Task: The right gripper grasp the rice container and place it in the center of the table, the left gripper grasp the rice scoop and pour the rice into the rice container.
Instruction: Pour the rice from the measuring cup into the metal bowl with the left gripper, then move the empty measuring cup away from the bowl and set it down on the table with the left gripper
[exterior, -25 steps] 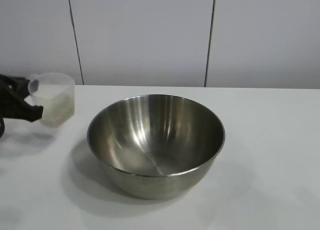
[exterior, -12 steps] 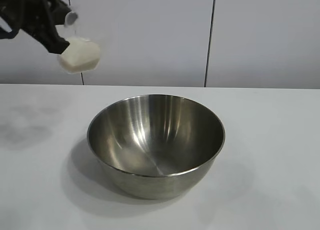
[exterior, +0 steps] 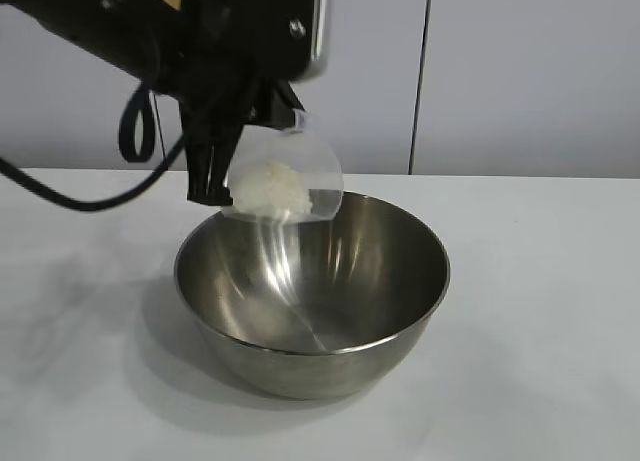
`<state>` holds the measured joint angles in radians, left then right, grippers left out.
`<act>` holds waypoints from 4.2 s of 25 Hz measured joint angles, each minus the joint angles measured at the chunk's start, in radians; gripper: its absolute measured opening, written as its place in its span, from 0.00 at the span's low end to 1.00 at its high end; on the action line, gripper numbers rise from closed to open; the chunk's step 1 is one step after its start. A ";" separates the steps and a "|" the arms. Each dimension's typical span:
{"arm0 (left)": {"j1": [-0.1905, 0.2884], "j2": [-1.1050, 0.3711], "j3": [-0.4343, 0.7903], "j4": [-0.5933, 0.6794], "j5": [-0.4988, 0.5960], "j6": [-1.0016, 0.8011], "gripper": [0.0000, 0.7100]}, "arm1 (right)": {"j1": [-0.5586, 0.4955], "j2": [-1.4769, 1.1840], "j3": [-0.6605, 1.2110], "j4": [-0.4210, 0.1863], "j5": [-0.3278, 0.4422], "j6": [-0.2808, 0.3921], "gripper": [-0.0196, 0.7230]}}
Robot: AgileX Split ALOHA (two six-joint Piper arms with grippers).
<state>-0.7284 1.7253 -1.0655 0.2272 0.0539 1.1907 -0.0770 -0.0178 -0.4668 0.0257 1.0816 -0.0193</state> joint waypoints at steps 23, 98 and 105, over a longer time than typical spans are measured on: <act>-0.014 0.152 -0.008 0.107 -0.426 0.735 0.02 | 0.000 0.000 0.000 0.000 0.001 0.000 0.92; 0.415 -0.196 0.767 -0.227 -1.148 -1.103 0.02 | 0.000 0.000 0.000 0.000 0.000 0.000 0.92; 0.528 0.060 0.753 -0.078 -1.184 -1.125 0.02 | 0.000 0.000 0.000 0.000 0.000 0.000 0.92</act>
<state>-0.2009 1.7856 -0.3130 0.1488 -1.1298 0.0652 -0.0770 -0.0178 -0.4668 0.0257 1.0817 -0.0193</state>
